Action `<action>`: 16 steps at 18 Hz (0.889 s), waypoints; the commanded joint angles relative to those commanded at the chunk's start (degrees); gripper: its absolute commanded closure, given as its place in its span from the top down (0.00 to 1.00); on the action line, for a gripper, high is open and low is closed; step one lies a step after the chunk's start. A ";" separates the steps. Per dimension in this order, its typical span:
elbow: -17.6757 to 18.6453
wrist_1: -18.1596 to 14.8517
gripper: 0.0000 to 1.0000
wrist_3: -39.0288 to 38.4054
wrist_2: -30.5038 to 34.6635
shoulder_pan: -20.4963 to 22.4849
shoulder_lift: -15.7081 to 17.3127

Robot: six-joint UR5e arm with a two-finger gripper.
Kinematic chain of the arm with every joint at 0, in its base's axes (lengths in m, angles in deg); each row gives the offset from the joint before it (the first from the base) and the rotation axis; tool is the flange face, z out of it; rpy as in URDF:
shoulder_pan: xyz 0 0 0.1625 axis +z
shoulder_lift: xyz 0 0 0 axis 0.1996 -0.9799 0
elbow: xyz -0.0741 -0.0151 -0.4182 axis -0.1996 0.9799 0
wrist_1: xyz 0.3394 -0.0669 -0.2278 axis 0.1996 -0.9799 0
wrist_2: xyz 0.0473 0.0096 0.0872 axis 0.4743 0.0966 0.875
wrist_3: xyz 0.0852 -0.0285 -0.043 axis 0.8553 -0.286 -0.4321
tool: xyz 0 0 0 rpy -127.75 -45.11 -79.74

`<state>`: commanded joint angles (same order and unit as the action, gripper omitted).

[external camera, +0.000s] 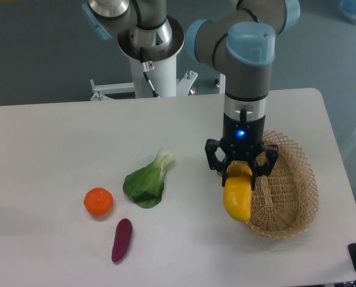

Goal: Pick up the mango from the basket
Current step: 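Lift the grasped mango up and out of the basket, then hold the mango raised beside the basket rim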

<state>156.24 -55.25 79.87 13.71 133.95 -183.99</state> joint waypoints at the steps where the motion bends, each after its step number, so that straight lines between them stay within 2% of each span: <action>1: 0.09 -0.09 0.50 -0.09 0.09 -0.35 0.00; 16: -0.09 0.00 0.50 0.88 0.27 -0.35 -0.18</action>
<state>156.15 -55.25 80.75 13.97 133.59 -184.16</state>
